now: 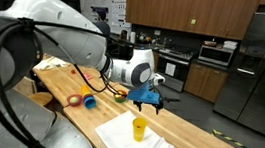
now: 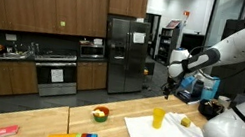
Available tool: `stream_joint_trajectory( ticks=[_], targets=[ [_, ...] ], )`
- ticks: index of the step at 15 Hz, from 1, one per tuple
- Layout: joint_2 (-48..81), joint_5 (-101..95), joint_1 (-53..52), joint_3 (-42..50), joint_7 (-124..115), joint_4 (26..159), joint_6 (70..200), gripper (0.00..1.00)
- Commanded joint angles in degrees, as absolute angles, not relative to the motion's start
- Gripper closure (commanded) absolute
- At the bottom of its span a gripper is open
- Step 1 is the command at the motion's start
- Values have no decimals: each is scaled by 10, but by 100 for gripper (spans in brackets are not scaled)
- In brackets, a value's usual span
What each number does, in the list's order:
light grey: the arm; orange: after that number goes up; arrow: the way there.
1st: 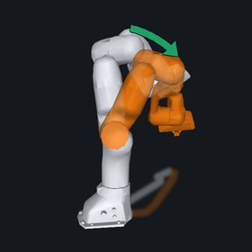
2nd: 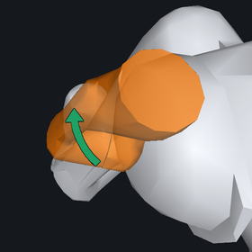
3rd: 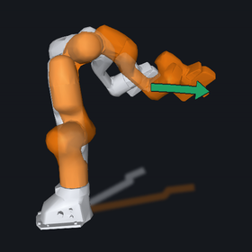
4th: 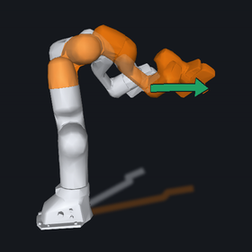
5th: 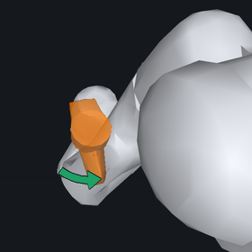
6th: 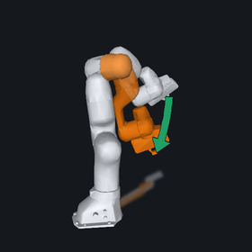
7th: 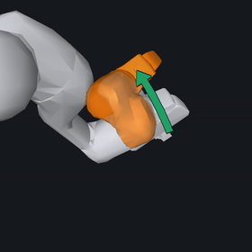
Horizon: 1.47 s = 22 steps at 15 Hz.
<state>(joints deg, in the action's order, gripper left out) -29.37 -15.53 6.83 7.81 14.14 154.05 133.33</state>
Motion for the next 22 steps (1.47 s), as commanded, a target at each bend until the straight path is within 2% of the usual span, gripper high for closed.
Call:
stream_joint_trajectory(
  ticks=[1,13,22],
  targets=[
    [-294,-154,69,77,142,1540,1332,0],
    [-232,-156,83,89,130,1540,1361,0],
    [-144,-155,108,102,125,1543,1475,0]
  ],
)
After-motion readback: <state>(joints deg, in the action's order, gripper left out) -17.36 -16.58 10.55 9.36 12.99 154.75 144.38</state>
